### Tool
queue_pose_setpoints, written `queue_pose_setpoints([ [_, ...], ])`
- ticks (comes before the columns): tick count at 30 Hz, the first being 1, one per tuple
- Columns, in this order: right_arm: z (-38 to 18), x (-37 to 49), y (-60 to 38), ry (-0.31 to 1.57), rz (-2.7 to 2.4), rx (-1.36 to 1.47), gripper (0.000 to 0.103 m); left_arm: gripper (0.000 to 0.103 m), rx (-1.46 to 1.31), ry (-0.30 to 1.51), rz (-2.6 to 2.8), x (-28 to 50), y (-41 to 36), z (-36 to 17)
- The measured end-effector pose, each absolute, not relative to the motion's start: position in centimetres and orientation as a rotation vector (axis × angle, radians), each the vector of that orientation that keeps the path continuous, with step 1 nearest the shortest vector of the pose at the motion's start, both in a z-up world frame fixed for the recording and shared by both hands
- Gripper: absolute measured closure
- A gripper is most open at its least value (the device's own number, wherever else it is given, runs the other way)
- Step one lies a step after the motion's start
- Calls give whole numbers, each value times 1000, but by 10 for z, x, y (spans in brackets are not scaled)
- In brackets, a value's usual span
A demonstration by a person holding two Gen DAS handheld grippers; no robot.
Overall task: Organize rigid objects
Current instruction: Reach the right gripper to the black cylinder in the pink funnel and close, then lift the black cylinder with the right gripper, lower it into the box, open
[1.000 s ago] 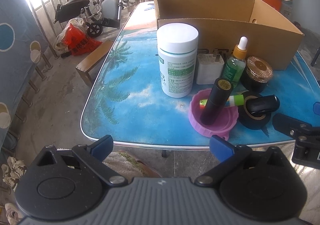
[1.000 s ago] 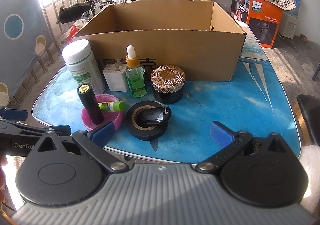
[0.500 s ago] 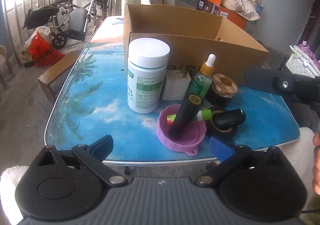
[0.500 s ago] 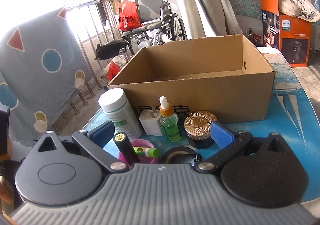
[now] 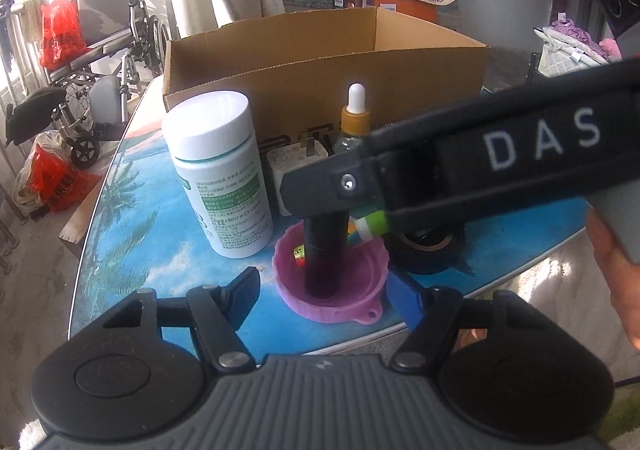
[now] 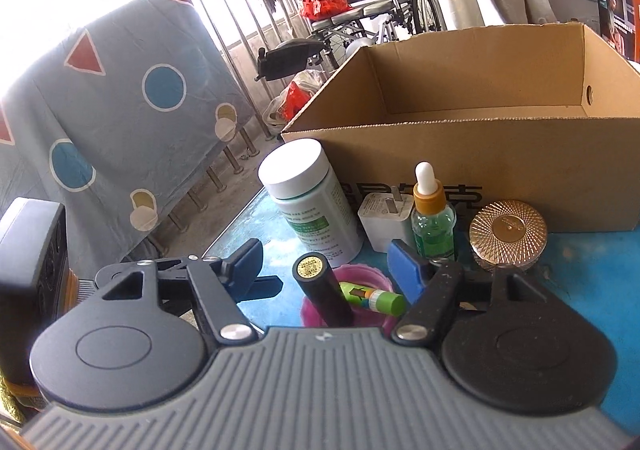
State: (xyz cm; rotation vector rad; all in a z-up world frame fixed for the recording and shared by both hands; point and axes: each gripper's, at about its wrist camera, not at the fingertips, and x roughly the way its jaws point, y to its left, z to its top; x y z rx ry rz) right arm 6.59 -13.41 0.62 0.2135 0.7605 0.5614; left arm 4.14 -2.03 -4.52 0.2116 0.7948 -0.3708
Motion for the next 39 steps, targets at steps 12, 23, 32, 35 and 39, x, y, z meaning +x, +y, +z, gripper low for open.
queue_pose_setpoints([
  [12,-17,86,-120,849,607,199,62,62,222,743,-352,52,-20,-51],
  [23,-9,81,-119,805,612,175,80,73,226,671,-350,41,-27,-44],
  [32,37,70,-117,701,622,129,81,80,228,561,-340,31,-28,-10],
  [35,56,71,-116,655,631,112,81,80,227,522,-334,34,-26,4],
  [39,80,77,-113,607,643,84,81,80,219,490,-334,45,-23,23],
])
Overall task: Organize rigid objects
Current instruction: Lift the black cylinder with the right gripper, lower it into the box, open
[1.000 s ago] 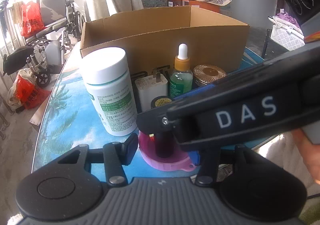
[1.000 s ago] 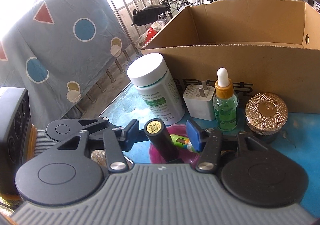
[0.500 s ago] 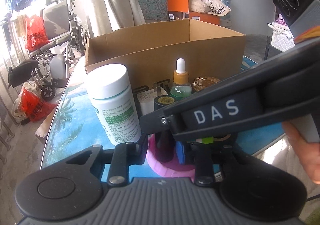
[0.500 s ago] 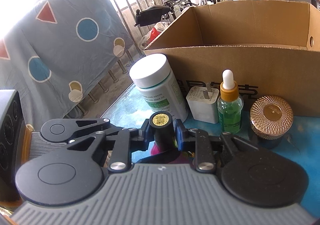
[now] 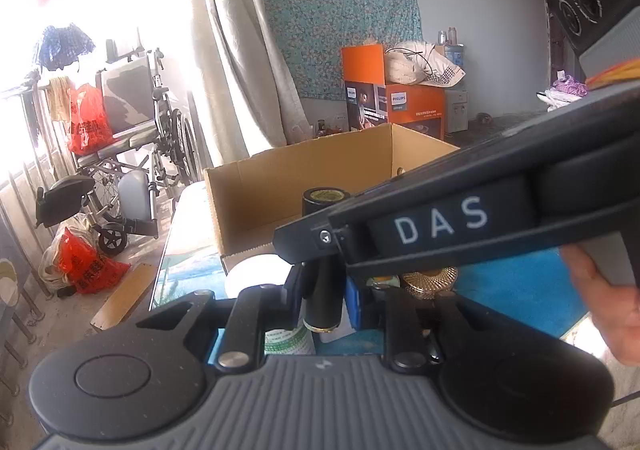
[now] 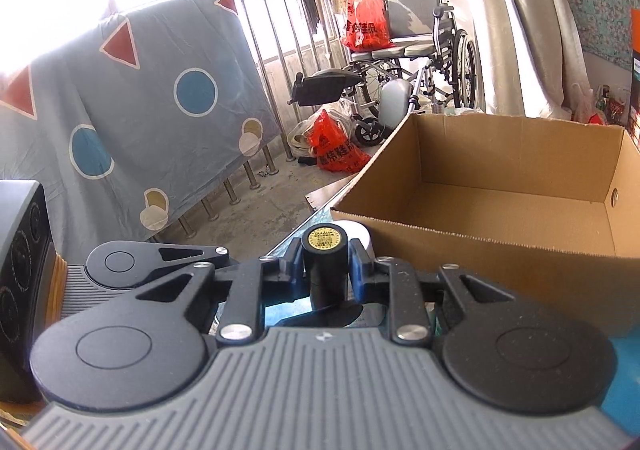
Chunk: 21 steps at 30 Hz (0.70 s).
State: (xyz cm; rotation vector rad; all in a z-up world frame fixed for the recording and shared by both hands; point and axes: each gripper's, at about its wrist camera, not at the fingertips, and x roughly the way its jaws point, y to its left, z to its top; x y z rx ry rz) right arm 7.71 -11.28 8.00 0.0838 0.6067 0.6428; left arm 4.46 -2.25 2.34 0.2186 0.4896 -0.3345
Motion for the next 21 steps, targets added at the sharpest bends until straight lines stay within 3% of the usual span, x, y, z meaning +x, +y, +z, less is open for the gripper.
queue_pose_setpoints([
  [11,150,145,-110,587,690,113,82,80,199,512,-339,105,-11,84],
  [15,155,212,-106,699,683,171,82,80,172,637,-353,167,-6,91],
  [21,100,320,-114,977,620,315,82,80,100,871,-381,263,0,54],
])
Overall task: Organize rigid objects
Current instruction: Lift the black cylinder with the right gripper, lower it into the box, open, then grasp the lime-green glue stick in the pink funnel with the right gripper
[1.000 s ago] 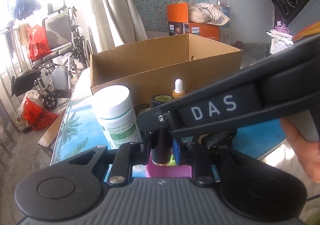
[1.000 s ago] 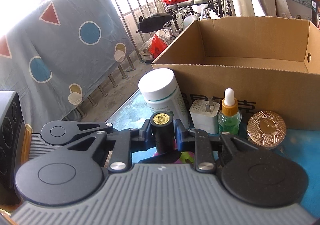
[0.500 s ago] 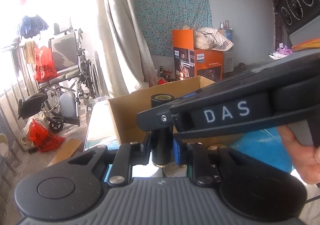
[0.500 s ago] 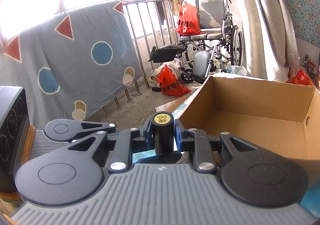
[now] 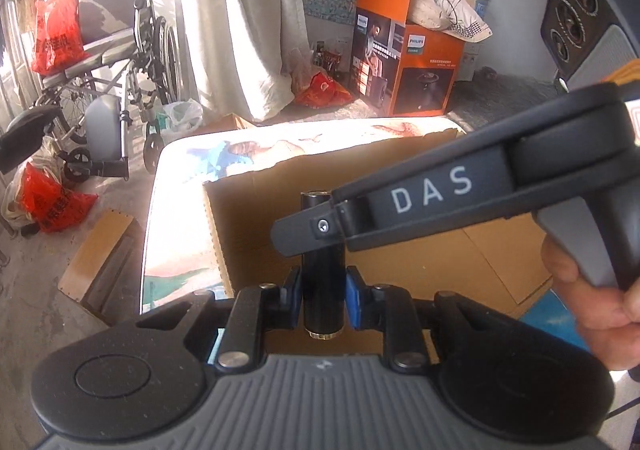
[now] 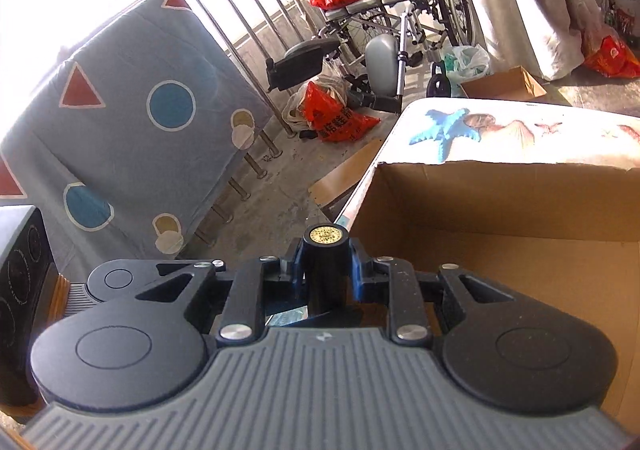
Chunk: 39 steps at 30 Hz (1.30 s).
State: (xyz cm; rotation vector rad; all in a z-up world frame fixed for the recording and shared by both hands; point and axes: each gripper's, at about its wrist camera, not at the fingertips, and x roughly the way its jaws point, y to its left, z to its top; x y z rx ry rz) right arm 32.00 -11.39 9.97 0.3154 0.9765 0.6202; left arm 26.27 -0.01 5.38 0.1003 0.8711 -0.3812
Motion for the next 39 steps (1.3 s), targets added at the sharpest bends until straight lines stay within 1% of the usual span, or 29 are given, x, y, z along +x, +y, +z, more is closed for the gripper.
queue_pose_setpoints([
  [4,39,356,-111,1157,601,377,82,80,112,976,-364,294,3,18],
  [7,8,378,-106,1250,608,412,82,79,166,975,-342,301,1,10],
  [8,0,383,-103,1264,605,413,82,78,177,972,-349,301,0,10],
  [9,-5,389,-102,1283,606,408,82,74,184,967,-356,300,-3,10],
  [11,-18,403,-98,1331,609,424,82,70,204,958,-358,300,-6,10],
  [14,-33,417,-87,1369,604,398,80,69,230,949,-351,301,-11,10],
  [18,-42,429,-75,1371,586,409,77,68,223,946,-351,301,-10,13],
  [19,-41,430,-72,1361,589,403,71,67,224,937,-344,300,-9,15],
  [20,-38,430,-71,1351,581,397,67,61,224,927,-339,298,-8,17],
  [21,-36,430,-71,1341,564,386,59,53,219,909,-336,292,-9,21],
  [22,-33,428,-72,1330,557,380,50,51,213,896,-338,289,-8,24],
  [23,-29,427,-74,1310,559,384,47,48,204,879,-342,285,-6,28],
  [26,-8,417,-89,1250,558,407,46,44,171,827,-354,269,1,44],
  [33,46,367,-134,1111,533,434,46,41,98,723,-367,212,24,78],
  [36,69,331,-159,1051,532,449,46,41,91,693,-384,175,32,83],
  [39,90,286,-182,993,537,457,46,40,84,689,-421,142,36,77],
])
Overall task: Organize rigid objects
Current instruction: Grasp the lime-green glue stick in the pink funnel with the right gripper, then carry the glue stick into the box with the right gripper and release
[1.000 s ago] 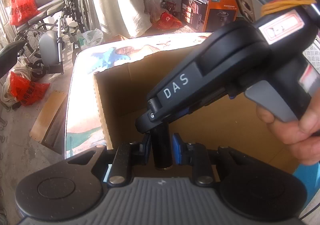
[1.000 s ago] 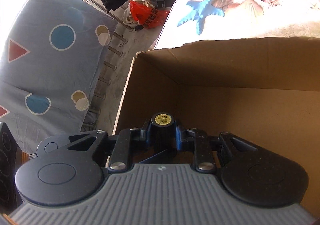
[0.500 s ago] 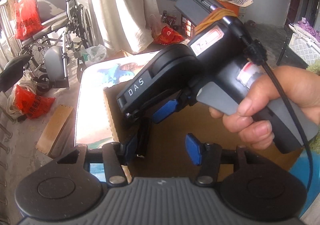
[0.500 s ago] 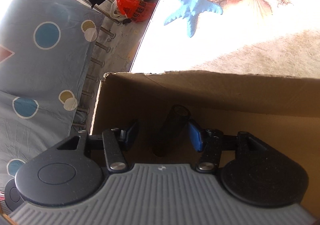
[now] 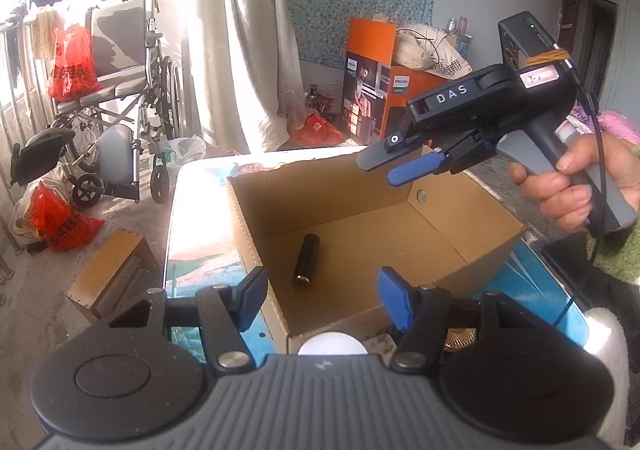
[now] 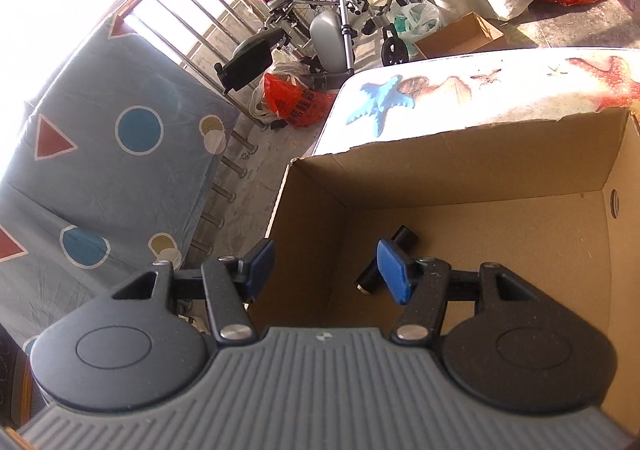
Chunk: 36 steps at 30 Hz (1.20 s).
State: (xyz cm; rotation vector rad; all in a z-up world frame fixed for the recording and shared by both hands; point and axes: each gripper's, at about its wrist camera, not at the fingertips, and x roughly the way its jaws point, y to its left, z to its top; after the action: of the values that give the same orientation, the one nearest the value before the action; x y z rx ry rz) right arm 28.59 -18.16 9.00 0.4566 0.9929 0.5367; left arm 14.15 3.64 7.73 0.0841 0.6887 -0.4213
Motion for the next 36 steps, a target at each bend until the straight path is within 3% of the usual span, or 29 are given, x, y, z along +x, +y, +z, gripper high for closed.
queue_pose_setpoints([
  [5,98,199,-212,931,567,494,49,40,79,754,-471,101,36,43],
  [8,72,150,-215,967,593,555,54,44,85,821,-504,90,27,17],
  [12,20,105,-201,1071,588,650,67,58,118,879,-531,77,8,-10],
  [17,-32,72,-190,1151,552,802,72,81,208,921,-514,75,-12,-29],
  [20,-47,65,-184,1156,550,862,73,85,236,950,-496,80,-18,-35],
  [27,-61,68,-170,1179,523,862,73,87,242,1026,-475,91,-20,-50],
  [36,-65,88,-172,1203,493,860,73,87,143,978,-486,86,-9,-45],
])
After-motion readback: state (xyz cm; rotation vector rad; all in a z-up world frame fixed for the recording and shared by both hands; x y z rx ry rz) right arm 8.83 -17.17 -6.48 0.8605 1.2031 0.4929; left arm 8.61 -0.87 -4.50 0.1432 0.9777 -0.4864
